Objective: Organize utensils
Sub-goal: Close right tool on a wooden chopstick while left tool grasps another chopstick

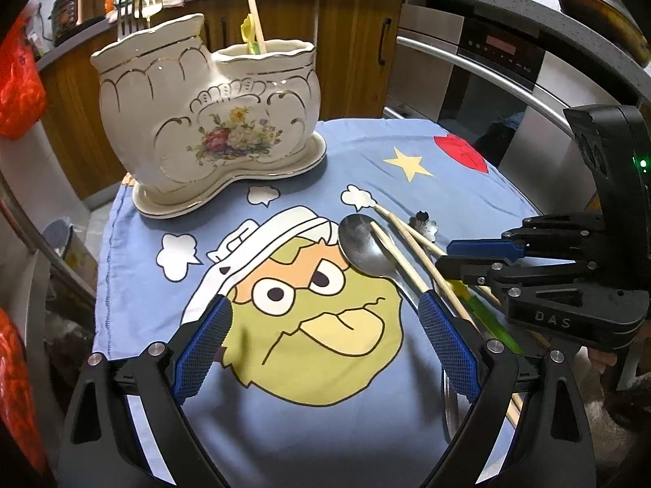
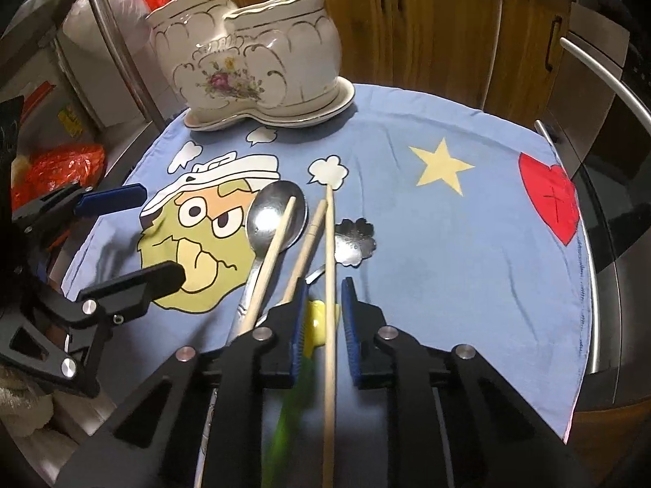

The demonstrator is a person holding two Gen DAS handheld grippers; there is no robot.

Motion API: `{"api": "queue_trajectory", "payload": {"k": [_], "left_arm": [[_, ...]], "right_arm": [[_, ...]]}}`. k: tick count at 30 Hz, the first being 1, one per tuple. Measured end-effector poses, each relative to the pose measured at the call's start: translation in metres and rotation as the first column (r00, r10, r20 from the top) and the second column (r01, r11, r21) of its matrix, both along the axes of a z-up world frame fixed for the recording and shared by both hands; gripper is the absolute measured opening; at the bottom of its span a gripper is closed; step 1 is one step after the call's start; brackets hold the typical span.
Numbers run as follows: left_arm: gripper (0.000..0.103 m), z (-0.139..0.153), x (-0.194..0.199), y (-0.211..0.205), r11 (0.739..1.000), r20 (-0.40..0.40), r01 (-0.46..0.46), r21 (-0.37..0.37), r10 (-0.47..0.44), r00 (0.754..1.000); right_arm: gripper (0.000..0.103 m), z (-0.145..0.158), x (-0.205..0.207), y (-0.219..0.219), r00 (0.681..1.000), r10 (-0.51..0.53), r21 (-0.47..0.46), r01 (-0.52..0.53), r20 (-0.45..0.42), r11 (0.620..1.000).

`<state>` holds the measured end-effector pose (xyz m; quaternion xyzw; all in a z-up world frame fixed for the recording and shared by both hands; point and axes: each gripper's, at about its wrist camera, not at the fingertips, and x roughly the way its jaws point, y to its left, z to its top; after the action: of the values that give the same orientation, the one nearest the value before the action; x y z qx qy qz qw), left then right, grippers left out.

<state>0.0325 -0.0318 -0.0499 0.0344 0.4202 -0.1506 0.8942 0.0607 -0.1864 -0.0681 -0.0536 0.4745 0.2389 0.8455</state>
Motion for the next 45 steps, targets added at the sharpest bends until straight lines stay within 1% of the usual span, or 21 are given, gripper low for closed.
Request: {"api": "queue_trajectory", "payload": {"k": [1, 3, 7, 10, 13, 14, 15, 16, 18, 23, 25, 28, 30, 31, 32, 35, 39, 45], "left_arm": [[0.091, 0.000, 0.000, -0.001, 1.000, -0.001, 0.003, -0.002, -0.003, 1.000], [0.091, 0.001, -0.001, -0.005, 1.000, 0.001, 0.012, 0.000, -0.012, 1.000], [0.091, 0.002, -0.003, -0.016, 0.999, -0.008, 0.035, -0.007, -0.035, 0.999], [0.087, 0.001, -0.001, -0.025, 0.999, -0.033, 0.043, -0.028, -0.044, 0.998], [0.076, -0.004, 0.002, -0.034, 0.998, -0.077, 0.035, -0.046, -0.039, 0.996], [0.068, -0.006, 0.003, -0.038, 0.999, -0.094, 0.028, -0.044, -0.032, 0.995], [0.061, -0.009, 0.006, -0.042, 0.999, -0.115, 0.014, -0.034, -0.018, 0.993], [0.059, -0.011, 0.007, -0.045, 1.000, -0.125, 0.006, -0.026, -0.009, 0.992], [0.048, -0.013, 0.009, -0.052, 1.000, -0.134, -0.011, -0.002, 0.011, 0.991], [0.042, -0.015, 0.011, -0.065, 0.998, -0.142, -0.031, 0.058, 0.039, 0.989], [0.038, -0.016, 0.011, -0.069, 0.997, -0.149, -0.035, 0.073, 0.045, 0.988], [0.033, -0.016, 0.010, -0.073, 0.995, -0.137, -0.047, 0.088, 0.059, 0.989], [0.025, -0.015, 0.010, -0.075, 0.995, -0.135, -0.051, 0.091, 0.063, 0.989], [0.022, -0.016, 0.011, -0.075, 0.993, -0.140, -0.058, 0.105, 0.072, 0.988], [0.018, -0.019, 0.014, -0.075, 0.993, -0.158, -0.059, 0.101, 0.075, 0.985], [0.014, -0.018, 0.017, -0.069, 0.995, -0.180, -0.077, 0.065, 0.088, 0.980], [0.012, -0.016, 0.019, -0.055, 0.996, -0.215, -0.090, -0.007, 0.086, 0.973], [0.011, -0.015, 0.014, -0.042, 0.994, -0.230, -0.090, -0.055, 0.075, 0.970]], "right_arm": [[0.005, 0.000, 0.000, 0.000, 1.000, -0.001, 0.002, 0.001, 0.000, 1.000], [0.005, 0.002, 0.000, -0.003, 1.000, -0.014, 0.003, 0.014, 0.007, 1.000], [0.005, 0.010, -0.003, -0.019, 0.998, -0.052, 0.047, 0.051, 0.031, 0.998], [0.005, 0.015, -0.005, -0.034, 0.996, -0.084, 0.075, 0.081, 0.041, 0.994], [0.005, 0.020, -0.008, -0.043, 0.994, -0.096, 0.086, 0.091, 0.050, 0.992], [0.005, 0.021, -0.010, -0.046, 0.994, -0.098, 0.090, 0.093, 0.053, 0.992], [0.005, 0.022, -0.011, -0.048, 0.993, -0.100, 0.092, 0.095, 0.055, 0.991], [0.005, 0.022, -0.013, -0.050, 0.993, -0.104, 0.095, 0.098, 0.057, 0.991], [0.005, 0.023, -0.015, -0.055, 0.992, -0.109, 0.103, 0.103, 0.058, 0.989], [0.005, 0.025, -0.018, -0.060, 0.991, -0.118, 0.120, 0.110, 0.064, 0.987], [0.005, 0.025, -0.020, -0.061, 0.991, -0.117, 0.125, 0.108, 0.068, 0.986], [0.005, 0.025, -0.021, -0.061, 0.990, -0.115, 0.126, 0.105, 0.076, 0.987], [0.005, 0.025, -0.023, -0.060, 0.991, -0.111, 0.128, 0.100, 0.077, 0.987], [0.005, 0.024, -0.024, -0.060, 0.991, -0.109, 0.130, 0.098, 0.077, 0.987], [0.005, 0.024, -0.024, -0.060, 0.991, -0.106, 0.133, 0.095, 0.078, 0.987], [0.005, 0.025, -0.025, -0.060, 0.991, -0.102, 0.138, 0.090, 0.083, 0.986], [0.005, 0.026, -0.025, -0.061, 0.991, -0.102, 0.142, 0.089, 0.085, 0.986], [0.005, 0.025, -0.026, -0.061, 0.991, -0.103, 0.144, 0.090, 0.083, 0.985]]}}
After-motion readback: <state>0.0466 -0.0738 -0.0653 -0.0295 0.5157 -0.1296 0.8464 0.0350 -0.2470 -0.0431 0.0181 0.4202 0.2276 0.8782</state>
